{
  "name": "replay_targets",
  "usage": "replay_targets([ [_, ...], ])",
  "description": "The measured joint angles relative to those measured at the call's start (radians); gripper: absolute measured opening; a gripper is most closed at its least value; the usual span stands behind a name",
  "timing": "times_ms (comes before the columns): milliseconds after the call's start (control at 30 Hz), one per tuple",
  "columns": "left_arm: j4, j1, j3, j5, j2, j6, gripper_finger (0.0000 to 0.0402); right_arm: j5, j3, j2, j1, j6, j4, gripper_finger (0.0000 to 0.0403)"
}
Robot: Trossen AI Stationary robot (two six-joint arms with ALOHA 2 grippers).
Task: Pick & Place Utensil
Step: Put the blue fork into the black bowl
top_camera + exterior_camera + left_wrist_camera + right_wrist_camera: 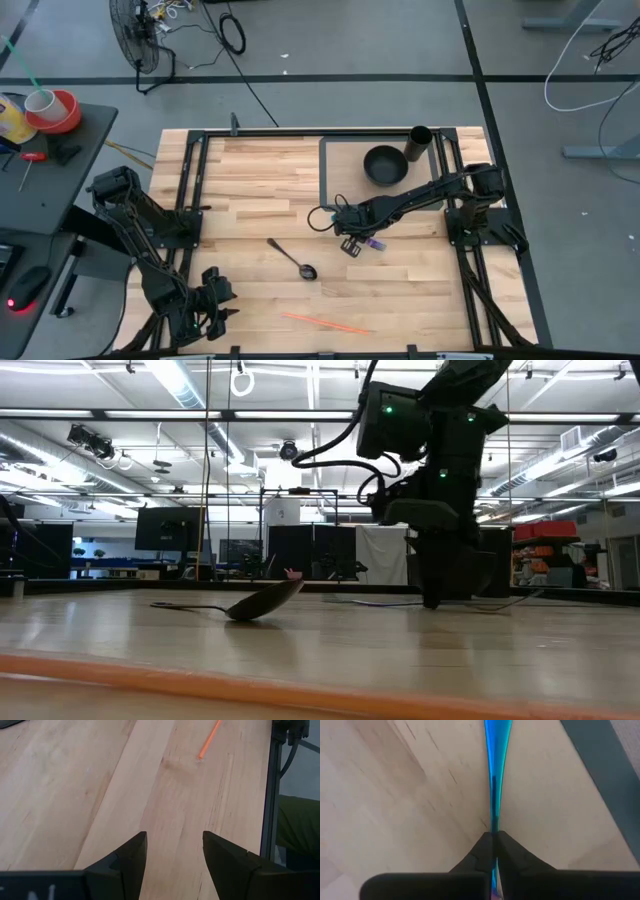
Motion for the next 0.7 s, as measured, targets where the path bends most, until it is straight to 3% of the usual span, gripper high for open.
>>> replay_targets([
  [267, 0.010, 0.000, 0.000, 0.000, 0.000, 0.000, 0.0197, 0.181, 0.001, -0.188, -0.001, 0.046, 0.017, 0.0013],
  [567, 0.016, 0.000, 0.000, 0.000, 0.000, 0.000, 0.0197, 0.646, 0.004, -0.399, -0.063, 0.083, -0.004, 0.0013],
  [700, 0.021, 0.000, 0.000, 0.000, 0.000, 0.000, 0.0197, 0.747, 0.005, -0.411, -0.143, 0.096, -0.005, 0.0013],
])
